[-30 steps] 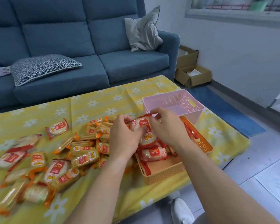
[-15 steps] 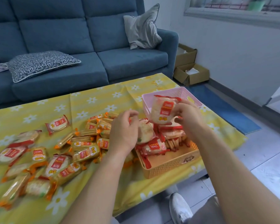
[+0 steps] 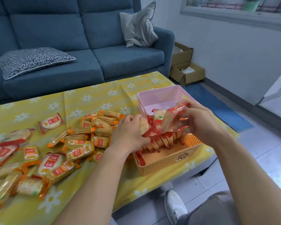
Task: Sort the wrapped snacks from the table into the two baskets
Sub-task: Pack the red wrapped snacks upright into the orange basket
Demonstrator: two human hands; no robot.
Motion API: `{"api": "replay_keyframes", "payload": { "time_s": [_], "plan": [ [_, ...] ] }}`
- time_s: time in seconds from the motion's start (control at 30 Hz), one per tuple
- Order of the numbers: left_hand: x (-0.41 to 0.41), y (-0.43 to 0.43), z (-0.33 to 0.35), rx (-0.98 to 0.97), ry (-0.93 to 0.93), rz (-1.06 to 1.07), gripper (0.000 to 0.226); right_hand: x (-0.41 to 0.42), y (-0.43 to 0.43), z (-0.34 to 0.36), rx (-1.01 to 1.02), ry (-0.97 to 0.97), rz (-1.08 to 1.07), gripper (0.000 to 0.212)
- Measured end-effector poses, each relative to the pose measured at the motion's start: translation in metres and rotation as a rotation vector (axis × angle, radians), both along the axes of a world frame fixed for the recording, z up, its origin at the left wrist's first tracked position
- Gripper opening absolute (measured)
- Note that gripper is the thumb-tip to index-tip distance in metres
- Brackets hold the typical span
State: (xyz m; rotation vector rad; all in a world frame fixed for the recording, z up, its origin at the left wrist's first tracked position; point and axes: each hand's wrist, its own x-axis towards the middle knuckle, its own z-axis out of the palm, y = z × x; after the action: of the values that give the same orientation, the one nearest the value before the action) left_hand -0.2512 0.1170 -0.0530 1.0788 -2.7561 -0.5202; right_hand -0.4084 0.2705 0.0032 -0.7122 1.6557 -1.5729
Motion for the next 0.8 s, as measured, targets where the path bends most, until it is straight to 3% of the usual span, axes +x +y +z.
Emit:
{"api": "replay_keyframes", "payload": {
  "time_s": [0.13, 0.23, 0.27, 0.37, 0.43, 0.57, 0.67, 0.73, 0.8],
  "plan": [
    [0.0, -0.004, -0.002, -0.014, -0.03, -0.026, 0.093, -0.005, 0.008, -0.001, -0.023, -0.125, 0.156, 0.016],
    [-0.001, -0.003, -0.007, -0.03, -0.151, -0.044, 0.116, -0.007, 0.006, -0.002, 0.015, -0.004, 0.115, 0.04],
    [-0.002, -0.003, -0.008, -0.028, -0.158, -0.044, 0.118, -0.005, 0.005, -0.002, 0.045, 0.066, 0.086, 0.038],
    [-0.003, -0.006, -0.007, 0.016, -0.081, -0.016, 0.103, -0.001, 0.004, -0.005, 0.143, 0.254, 0.082, 0.005],
    [-0.002, -0.009, -0.005, 0.072, -0.029, 0.012, 0.099, 0.001, 0.003, -0.008, 0.246, 0.368, 0.118, 0.026],
    [0.003, -0.019, -0.007, 0.226, 0.175, 0.071, 0.094, 0.008, 0.003, -0.001, 0.285, 0.422, 0.084, 0.039],
    [0.007, -0.023, -0.009, 0.271, 0.224, 0.068, 0.092, 0.014, 0.004, 0.002, 0.394, 0.611, 0.118, 0.053],
    [0.008, -0.025, -0.01, 0.306, 0.248, 0.067, 0.091, 0.02, 0.002, 0.002, 0.457, 0.733, 0.134, 0.054],
    [0.01, -0.027, -0.011, 0.342, 0.273, 0.07, 0.09, 0.026, -0.002, 0.001, 0.449, 0.826, 0.123, 0.041]
  ]
}}
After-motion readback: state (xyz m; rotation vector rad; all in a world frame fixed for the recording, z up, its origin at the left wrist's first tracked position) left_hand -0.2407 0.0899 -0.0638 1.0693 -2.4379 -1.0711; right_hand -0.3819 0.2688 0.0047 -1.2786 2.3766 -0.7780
